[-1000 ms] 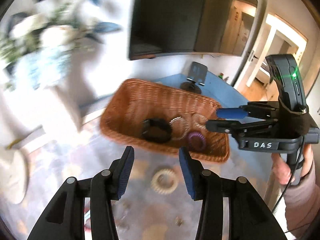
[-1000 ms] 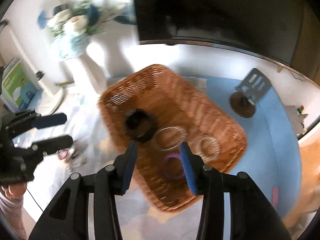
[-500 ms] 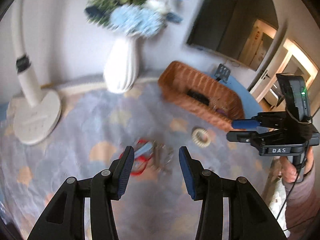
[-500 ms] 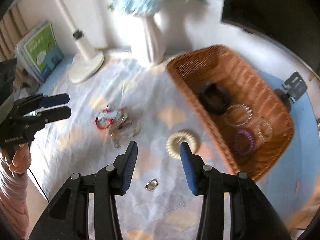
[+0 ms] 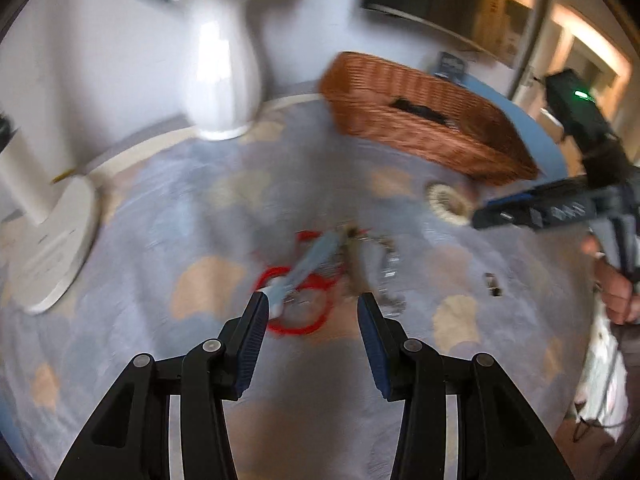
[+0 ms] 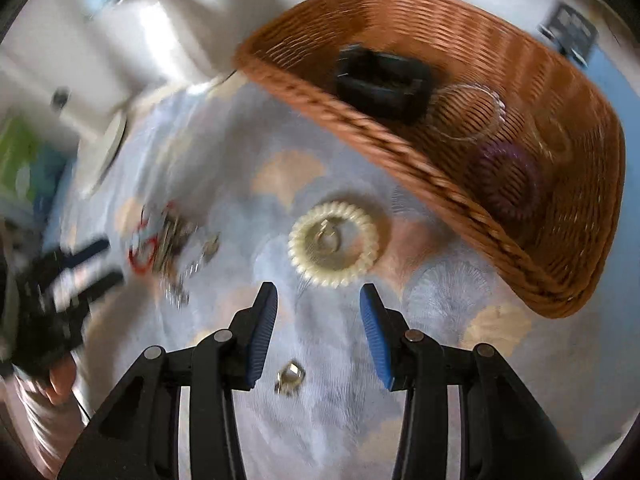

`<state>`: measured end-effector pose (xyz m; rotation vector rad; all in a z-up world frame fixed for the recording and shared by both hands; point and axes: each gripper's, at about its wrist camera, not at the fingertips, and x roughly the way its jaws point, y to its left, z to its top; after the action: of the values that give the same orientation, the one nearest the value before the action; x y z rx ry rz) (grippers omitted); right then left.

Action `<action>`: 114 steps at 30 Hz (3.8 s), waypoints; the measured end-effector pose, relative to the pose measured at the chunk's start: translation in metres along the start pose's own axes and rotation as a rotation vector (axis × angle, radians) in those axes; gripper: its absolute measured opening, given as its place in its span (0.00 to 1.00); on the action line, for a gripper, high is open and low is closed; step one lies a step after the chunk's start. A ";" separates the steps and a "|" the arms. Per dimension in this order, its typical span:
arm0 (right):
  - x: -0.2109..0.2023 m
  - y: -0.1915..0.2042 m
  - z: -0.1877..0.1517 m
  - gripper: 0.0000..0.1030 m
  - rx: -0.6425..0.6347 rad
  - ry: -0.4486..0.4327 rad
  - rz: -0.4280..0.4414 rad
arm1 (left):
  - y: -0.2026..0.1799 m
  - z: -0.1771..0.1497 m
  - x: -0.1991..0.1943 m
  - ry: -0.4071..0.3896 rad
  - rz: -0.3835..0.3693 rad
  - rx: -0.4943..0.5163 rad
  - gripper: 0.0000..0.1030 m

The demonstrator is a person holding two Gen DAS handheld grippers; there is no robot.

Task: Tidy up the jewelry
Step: 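Grasp the silver hair clip with the left tool while the right tool grasps the cream coil hair tie, then carry the clip and cream hair tie into the basket and open both tools, then move both open tools back over the small pendants on the cloth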

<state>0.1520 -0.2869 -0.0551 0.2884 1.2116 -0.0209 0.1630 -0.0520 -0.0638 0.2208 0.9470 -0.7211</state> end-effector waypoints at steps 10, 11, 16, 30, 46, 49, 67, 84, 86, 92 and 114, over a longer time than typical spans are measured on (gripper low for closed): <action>0.003 -0.031 -0.003 0.45 0.188 -0.143 -0.057 | -0.024 0.016 0.032 0.040 0.009 0.034 0.32; 0.004 -0.029 -0.002 0.45 0.177 -0.146 -0.068 | -0.025 0.016 0.035 0.045 0.018 0.037 0.32; 0.011 -0.009 0.000 0.33 0.084 -0.171 -0.169 | -0.030 0.018 0.047 0.054 0.071 0.035 0.25; -0.004 0.003 -0.030 0.12 -0.003 -0.148 0.016 | -0.032 0.015 0.009 -0.011 -0.036 -0.010 0.13; -0.090 -0.022 -0.078 0.12 -0.084 -0.251 -0.037 | -0.059 0.003 -0.054 -0.062 -0.283 -0.077 0.13; -0.114 -0.035 -0.069 0.12 -0.085 -0.311 -0.097 | -0.072 0.027 -0.054 -0.087 -0.284 -0.038 0.13; -0.102 -0.143 0.068 0.12 0.135 -0.334 -0.111 | -0.154 0.175 0.046 -0.069 -0.210 0.098 0.13; -0.051 -0.144 0.099 0.15 0.141 -0.215 -0.092 | -0.160 0.175 0.095 0.025 -0.158 0.090 0.35; -0.060 -0.143 0.093 0.15 0.147 -0.228 -0.083 | -0.153 0.170 0.079 0.002 -0.158 0.075 0.37; -0.090 -0.119 0.071 0.27 0.137 -0.273 -0.045 | -0.126 0.154 0.032 -0.045 -0.162 0.018 0.38; -0.070 0.043 -0.015 0.37 -0.347 -0.128 0.022 | -0.088 0.004 -0.018 0.025 -0.198 0.087 0.38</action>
<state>0.1206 -0.2521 0.0137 -0.0034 1.0629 0.1862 0.1013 -0.1112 -0.0355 0.2146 0.9709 -0.9449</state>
